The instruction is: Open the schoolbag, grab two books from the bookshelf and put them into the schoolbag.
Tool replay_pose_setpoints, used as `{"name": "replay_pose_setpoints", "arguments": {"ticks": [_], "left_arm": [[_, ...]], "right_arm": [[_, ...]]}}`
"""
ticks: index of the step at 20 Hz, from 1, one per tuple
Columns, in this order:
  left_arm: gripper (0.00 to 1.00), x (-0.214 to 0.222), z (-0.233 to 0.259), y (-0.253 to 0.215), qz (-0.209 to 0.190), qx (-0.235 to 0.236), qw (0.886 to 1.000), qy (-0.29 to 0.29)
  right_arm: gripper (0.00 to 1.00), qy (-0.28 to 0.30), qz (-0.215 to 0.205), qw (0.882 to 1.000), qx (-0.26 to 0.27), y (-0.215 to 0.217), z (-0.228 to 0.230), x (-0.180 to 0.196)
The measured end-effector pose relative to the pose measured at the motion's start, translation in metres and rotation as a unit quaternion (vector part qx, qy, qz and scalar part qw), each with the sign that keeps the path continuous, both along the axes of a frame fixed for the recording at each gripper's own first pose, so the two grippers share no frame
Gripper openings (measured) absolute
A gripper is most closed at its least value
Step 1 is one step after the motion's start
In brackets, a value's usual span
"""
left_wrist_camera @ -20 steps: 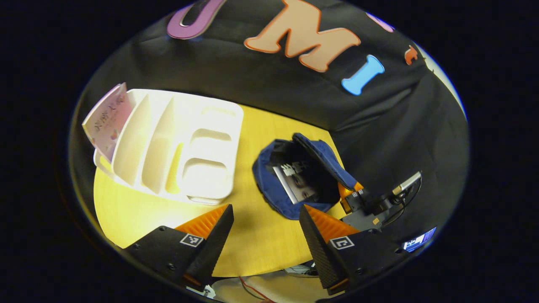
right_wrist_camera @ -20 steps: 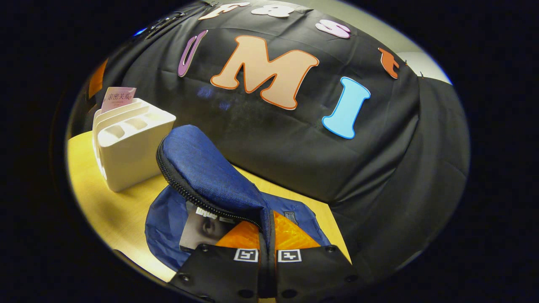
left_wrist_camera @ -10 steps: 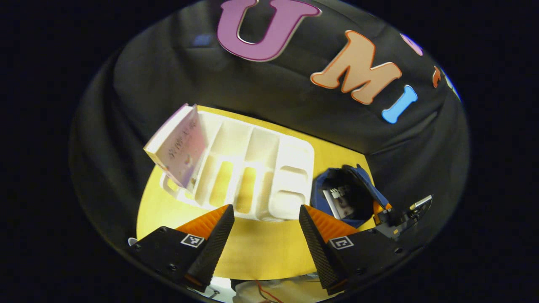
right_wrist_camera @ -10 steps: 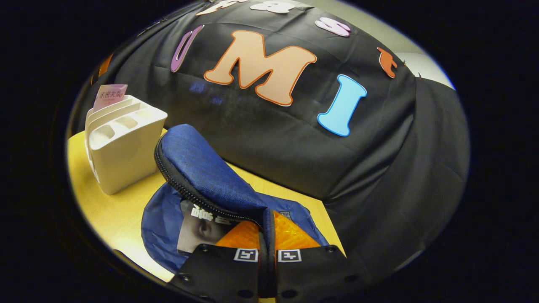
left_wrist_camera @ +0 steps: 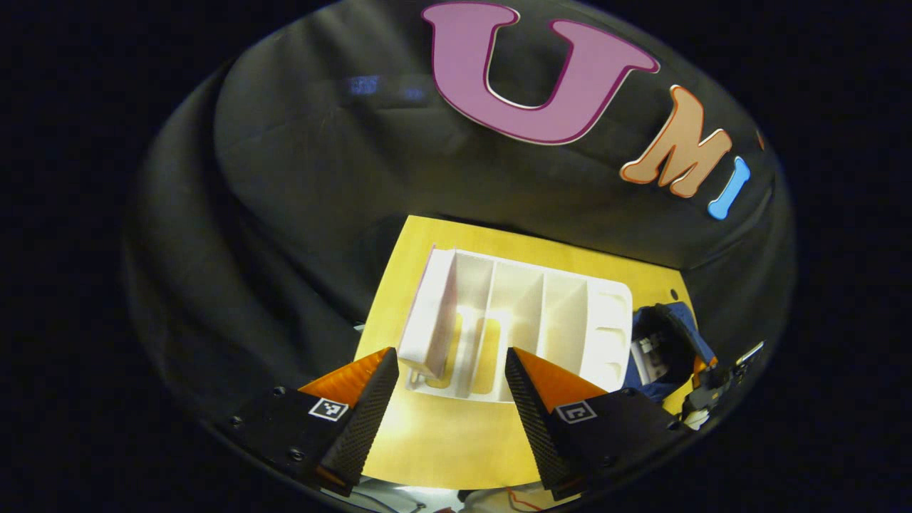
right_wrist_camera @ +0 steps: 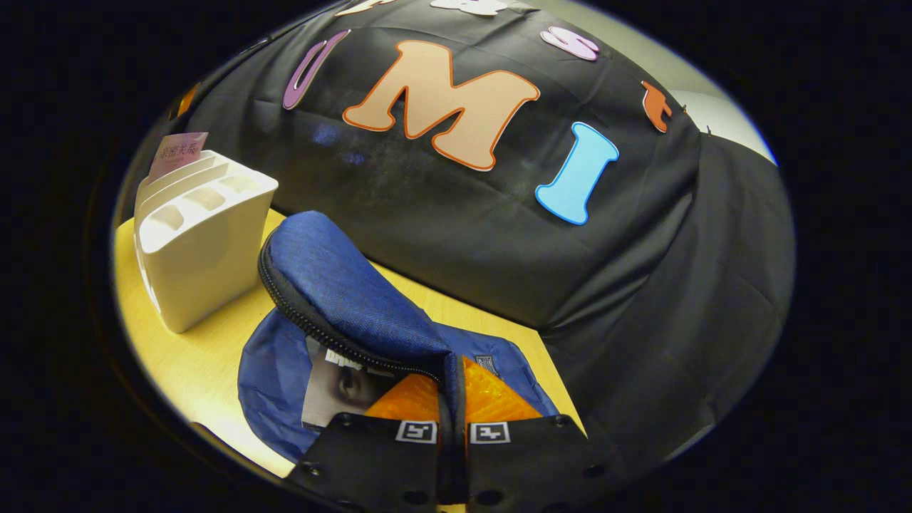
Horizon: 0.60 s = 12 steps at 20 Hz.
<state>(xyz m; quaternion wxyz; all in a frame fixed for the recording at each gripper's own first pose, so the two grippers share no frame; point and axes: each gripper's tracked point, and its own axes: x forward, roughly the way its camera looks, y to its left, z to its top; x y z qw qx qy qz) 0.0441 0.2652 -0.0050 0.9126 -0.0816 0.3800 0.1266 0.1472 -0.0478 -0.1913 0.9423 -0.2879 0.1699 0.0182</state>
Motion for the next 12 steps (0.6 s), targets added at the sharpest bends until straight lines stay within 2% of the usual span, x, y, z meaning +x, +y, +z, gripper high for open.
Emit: {"name": "replay_pose_setpoints", "arguments": {"ticks": [3, 5, 6, 8, 11, 12], "left_arm": [[0.89, 0.017, -0.014, 0.014, -0.005, -0.024, 1.0, 0.018], [0.88, 0.025, -0.032, 0.024, -0.01, -0.046, 0.998, 0.04], [0.88, 0.029, -0.039, 0.026, -0.013, -0.048, 0.998, 0.05], [0.88, 0.036, -0.051, 0.027, -0.021, -0.064, 0.995, 0.069], [0.86, 0.042, -0.068, 0.03, -0.03, -0.068, 0.993, 0.097], [0.87, 0.044, -0.069, 0.028, -0.034, -0.067, 0.991, 0.108]], "right_arm": [[0.03, 0.0, -0.009, 1.0, -0.004, 0.0, 0.0, 0.0], [0.0, 0.001, -0.014, 1.0, -0.009, 0.001, -0.001, -0.001], [0.03, 0.001, -0.015, 1.0, -0.011, 0.002, -0.001, -0.001], [0.02, 0.002, -0.018, 1.0, -0.015, 0.003, -0.001, 0.0], [0.0, 0.002, -0.022, 1.0, -0.013, 0.005, -0.002, -0.001], [0.03, 0.002, -0.024, 1.0, -0.012, 0.004, -0.002, -0.002]]}}
